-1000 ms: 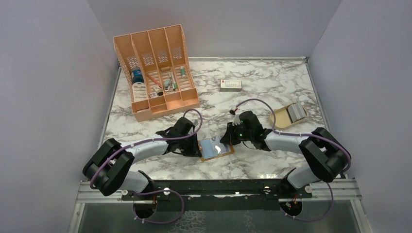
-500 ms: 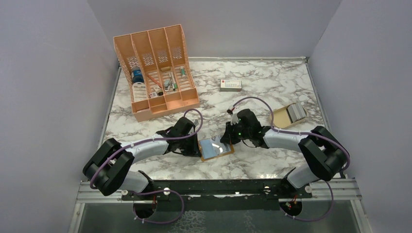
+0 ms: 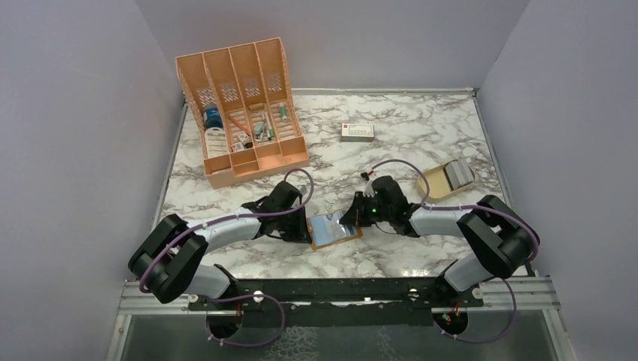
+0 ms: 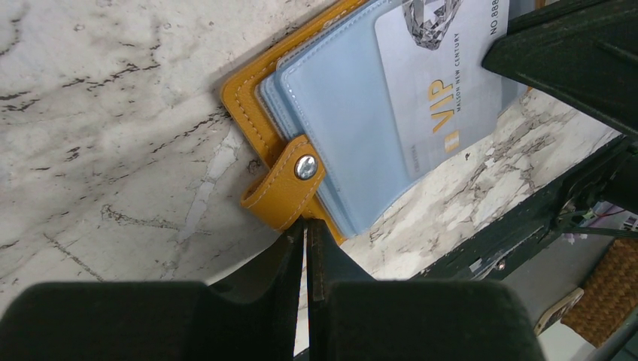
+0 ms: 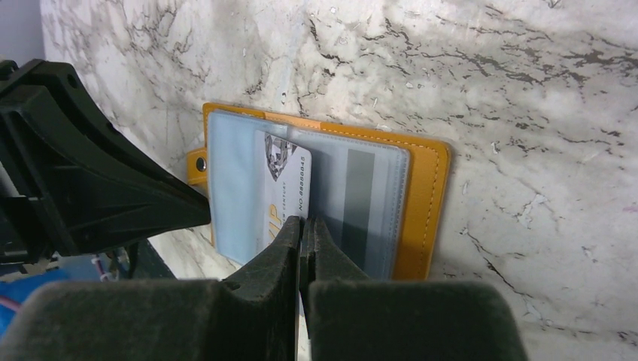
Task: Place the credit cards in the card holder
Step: Insert the credit card into the card holder.
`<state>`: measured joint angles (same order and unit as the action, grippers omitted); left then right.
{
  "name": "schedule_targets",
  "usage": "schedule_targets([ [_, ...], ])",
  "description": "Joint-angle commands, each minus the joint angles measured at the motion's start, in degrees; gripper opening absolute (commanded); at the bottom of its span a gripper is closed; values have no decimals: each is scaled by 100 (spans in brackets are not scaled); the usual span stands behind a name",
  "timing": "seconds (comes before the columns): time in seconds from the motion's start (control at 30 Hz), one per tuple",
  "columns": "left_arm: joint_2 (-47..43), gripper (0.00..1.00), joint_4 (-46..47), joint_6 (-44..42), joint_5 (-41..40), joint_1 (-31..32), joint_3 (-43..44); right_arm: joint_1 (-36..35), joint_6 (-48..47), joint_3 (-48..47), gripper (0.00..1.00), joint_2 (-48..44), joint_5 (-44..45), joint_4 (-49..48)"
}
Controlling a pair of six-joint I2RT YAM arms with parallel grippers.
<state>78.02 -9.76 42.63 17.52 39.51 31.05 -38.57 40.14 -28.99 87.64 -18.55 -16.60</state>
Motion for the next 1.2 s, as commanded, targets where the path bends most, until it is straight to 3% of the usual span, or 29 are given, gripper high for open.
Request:
schedule_targets([
  [0.0, 54, 10, 138, 16, 66, 13, -105, -19, 394, 216, 1, 37, -79, -299],
  [0.17, 94, 10, 310, 73, 216, 13, -159, -19, 614, 275, 2, 68, -89, -437],
  [0.27, 121, 10, 437, 95, 358, 18, -197, -15, 623, 246, 11, 36, -98, -404],
  [0.4, 207, 10, 575, 193, 568, 6, -187, -17, 316, -23, 24, -140, 378, 505],
  [0.67, 226, 10, 453, 140, 380, 4, -120, -19, -30, -141, 37, -329, 384, 889],
  [1.17, 288, 10, 421, 94, 361, 4, -3, -306, -194, -325, 35, 81, -223, 363],
])
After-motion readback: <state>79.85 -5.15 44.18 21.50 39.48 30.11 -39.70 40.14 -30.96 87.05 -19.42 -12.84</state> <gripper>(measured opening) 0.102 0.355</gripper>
